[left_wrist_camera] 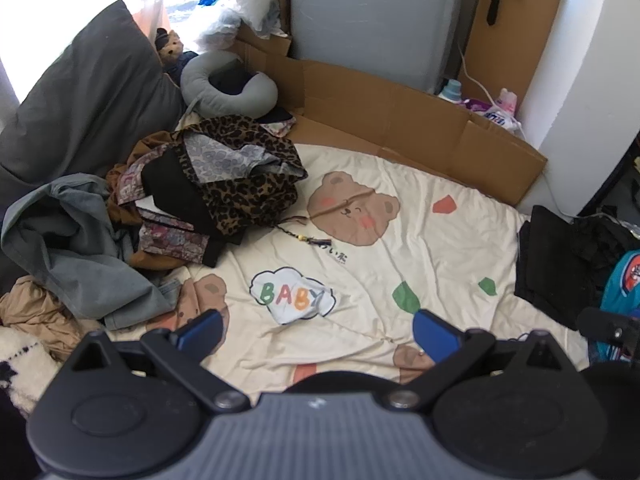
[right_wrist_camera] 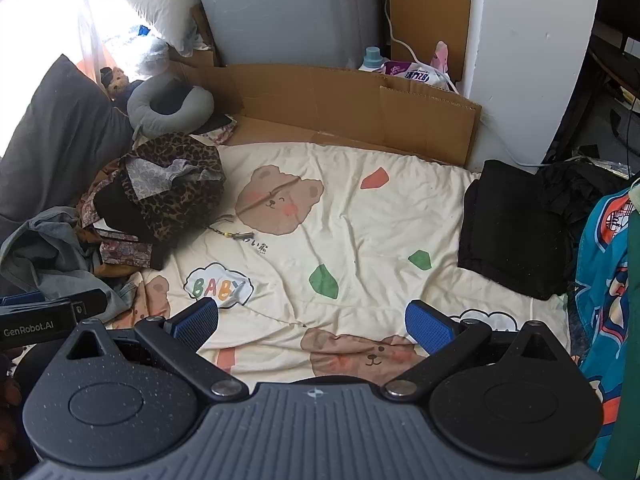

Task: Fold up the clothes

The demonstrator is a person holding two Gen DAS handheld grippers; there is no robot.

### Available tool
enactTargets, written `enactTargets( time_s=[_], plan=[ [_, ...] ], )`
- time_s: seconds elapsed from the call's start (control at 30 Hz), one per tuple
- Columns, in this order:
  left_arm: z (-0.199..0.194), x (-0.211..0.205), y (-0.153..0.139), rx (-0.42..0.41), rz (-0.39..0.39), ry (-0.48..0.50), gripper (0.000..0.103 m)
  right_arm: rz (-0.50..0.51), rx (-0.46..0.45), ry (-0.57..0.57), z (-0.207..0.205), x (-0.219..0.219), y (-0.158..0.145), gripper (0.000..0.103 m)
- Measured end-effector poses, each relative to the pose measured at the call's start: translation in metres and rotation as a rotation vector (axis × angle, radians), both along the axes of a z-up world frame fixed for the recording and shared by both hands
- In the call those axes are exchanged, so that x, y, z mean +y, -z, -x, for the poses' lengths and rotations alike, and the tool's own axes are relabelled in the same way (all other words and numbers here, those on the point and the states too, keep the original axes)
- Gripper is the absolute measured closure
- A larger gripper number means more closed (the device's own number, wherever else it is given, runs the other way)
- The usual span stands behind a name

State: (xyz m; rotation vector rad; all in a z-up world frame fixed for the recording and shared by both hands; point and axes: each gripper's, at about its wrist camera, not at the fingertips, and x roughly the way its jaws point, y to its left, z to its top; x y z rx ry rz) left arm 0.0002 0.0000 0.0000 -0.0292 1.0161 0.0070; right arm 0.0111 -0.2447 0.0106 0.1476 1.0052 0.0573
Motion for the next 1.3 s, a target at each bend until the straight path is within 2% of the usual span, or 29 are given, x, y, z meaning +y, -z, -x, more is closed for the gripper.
enactTargets(
  time_s=[1.3],
  plan=[
    [-0.0010, -0.0019, -0.0002, -0.002, -0.002, -0.016, 0.001, -0.020, -0.007, 0.021, -0.0005, -0.0051, 0.0031, 0.000]
  ],
)
